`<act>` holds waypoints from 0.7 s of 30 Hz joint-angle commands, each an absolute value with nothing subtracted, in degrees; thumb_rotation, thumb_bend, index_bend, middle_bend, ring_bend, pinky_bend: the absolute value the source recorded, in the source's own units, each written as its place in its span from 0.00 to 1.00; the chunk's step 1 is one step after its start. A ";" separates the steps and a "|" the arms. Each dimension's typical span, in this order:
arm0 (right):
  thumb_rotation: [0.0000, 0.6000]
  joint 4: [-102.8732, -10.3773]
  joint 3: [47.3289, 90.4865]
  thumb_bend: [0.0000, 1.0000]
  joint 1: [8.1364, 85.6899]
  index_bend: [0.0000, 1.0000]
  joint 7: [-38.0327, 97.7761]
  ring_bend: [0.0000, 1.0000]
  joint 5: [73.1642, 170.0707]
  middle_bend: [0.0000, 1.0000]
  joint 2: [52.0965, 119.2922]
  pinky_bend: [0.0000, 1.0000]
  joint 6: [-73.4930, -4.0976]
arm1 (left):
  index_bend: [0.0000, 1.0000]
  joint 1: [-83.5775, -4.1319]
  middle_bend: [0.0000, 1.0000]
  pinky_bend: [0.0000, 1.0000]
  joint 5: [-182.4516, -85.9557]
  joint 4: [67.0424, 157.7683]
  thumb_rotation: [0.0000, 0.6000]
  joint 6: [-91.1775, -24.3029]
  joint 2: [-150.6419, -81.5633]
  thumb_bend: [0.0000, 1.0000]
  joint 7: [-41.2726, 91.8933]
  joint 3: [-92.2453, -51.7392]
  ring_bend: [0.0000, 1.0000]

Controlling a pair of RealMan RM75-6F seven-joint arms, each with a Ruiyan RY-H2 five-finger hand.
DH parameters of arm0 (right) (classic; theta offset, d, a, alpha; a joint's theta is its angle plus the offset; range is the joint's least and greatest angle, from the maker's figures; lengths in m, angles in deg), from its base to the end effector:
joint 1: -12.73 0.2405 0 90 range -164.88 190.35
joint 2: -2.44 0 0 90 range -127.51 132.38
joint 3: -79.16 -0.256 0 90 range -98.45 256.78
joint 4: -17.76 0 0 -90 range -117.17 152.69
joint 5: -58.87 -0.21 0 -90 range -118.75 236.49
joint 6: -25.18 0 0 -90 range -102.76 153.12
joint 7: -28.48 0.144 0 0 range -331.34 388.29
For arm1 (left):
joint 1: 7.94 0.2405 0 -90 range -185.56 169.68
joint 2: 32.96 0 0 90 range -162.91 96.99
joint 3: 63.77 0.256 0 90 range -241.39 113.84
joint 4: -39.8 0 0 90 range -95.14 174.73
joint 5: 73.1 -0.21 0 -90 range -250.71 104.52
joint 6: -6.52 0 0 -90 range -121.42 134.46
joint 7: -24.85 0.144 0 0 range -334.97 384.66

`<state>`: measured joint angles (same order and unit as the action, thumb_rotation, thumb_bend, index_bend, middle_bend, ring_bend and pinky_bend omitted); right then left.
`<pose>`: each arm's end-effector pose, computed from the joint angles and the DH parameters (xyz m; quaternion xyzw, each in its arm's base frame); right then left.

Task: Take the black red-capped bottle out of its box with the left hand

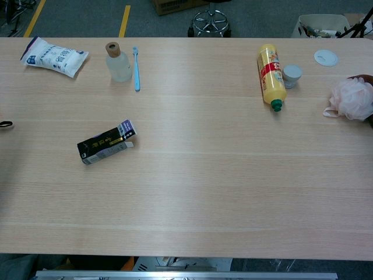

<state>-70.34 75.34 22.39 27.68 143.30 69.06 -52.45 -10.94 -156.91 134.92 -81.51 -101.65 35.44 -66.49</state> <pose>-0.3152 -0.2116 0.1392 0.6291 -0.3885 0.3629 0.5671 -0.3023 0.1692 0.1380 -0.5804 -0.3776 -0.3666 0.6214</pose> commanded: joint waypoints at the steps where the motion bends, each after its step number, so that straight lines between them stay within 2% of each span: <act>1: 1.00 -69.13 75.59 0.09 22.87 0.40 28.82 0.17 143.39 0.25 69.72 0.35 -51.54 | 0.19 -10.65 0.06 0.29 -156.57 135.11 1.00 -81.55 -101.83 0.43 36.06 -66.29 0.09; 16: 1.00 -67.05 75.14 0.09 24.14 0.40 31.22 0.17 144.28 0.25 69.52 0.35 -51.20 | 0.19 -10.99 0.05 0.29 -155.22 137.03 1.00 -80.17 -103.04 0.43 39.94 -66.20 0.09; 21: 1.00 -67.05 74.40 0.09 24.71 0.40 30.82 0.17 144.52 0.25 69.24 0.35 -51.77 | 0.19 -11.38 0.04 0.29 -154.45 136.74 1.00 -78.86 -104.00 0.36 40.09 -66.09 0.09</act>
